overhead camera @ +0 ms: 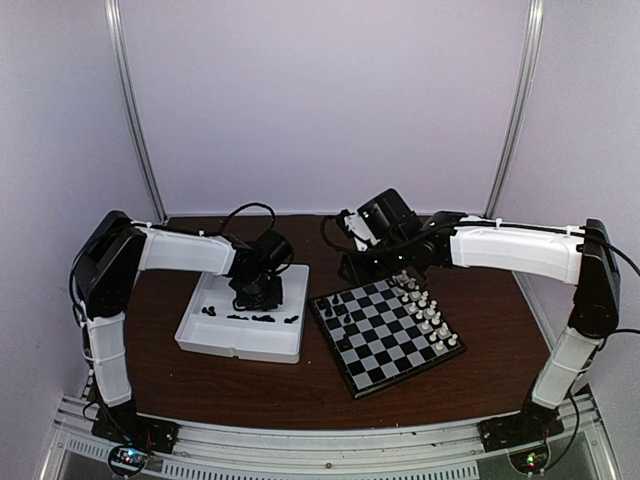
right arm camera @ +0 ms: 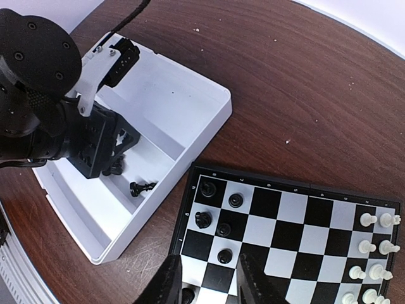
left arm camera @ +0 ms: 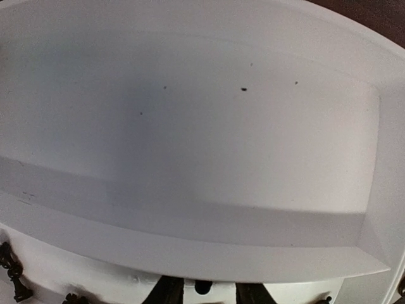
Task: Set up the chess pieces on the board
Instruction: Pick up the chess piece from the storage box.
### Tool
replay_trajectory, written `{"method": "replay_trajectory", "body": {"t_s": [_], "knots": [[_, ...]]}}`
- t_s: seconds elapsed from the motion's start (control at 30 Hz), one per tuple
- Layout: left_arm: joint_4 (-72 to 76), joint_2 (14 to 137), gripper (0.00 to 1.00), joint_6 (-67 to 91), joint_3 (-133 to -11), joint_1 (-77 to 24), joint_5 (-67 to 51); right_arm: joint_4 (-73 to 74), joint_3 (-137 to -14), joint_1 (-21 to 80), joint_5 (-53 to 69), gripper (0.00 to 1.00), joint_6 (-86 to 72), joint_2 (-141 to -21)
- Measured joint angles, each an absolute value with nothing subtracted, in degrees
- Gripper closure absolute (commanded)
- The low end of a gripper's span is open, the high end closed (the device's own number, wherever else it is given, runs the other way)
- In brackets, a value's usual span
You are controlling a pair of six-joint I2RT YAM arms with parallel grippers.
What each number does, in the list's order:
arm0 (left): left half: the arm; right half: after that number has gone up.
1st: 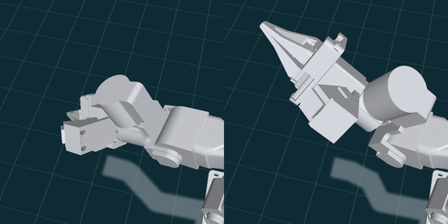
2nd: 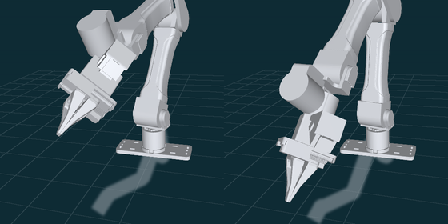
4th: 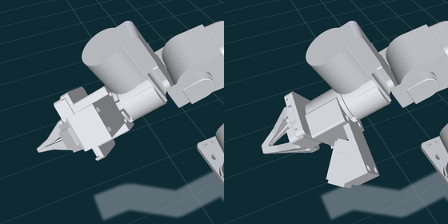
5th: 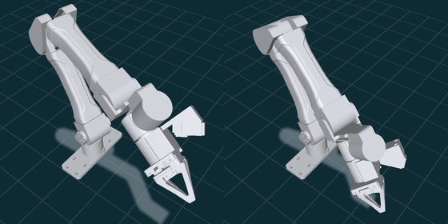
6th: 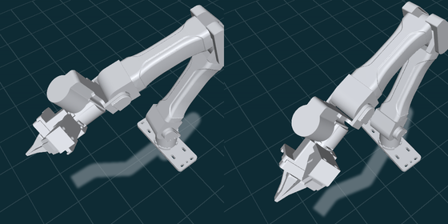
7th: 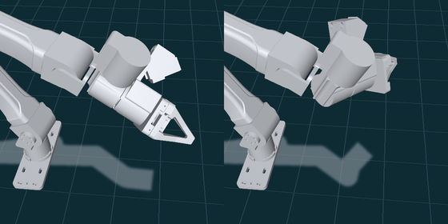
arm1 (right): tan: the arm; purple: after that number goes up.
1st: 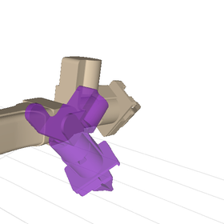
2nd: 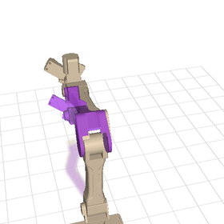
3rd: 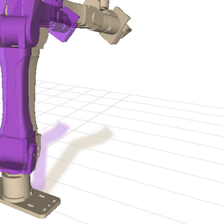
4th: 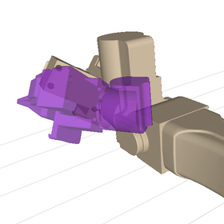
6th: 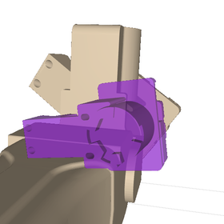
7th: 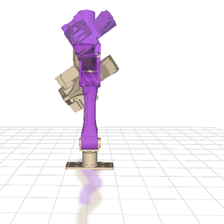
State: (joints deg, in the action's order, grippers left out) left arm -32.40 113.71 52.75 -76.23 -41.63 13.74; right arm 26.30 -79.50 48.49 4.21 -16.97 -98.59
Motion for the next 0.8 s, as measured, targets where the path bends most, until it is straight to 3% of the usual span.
{"method": "replay_trajectory", "body": {"t_s": [0.13,0.53,0.8], "knots": [[-32.56,114.78,0.73,51.29,-76.69,-41.76,14.74,26.30,-79.50,48.49,4.23,0.67,-16.97,-98.56],[-32.16,115.20,0.92,45.45,-76.77,-42.06,17.41,26.24,-79.44,48.49,4.27,0.67,-17.37,-98.56],[-32.12,114.30,0.92,44.27,-76.34,-42.06,17.61,25.87,-78.98,48.49,4.69,0.67,-18.00,-98.00]]}}
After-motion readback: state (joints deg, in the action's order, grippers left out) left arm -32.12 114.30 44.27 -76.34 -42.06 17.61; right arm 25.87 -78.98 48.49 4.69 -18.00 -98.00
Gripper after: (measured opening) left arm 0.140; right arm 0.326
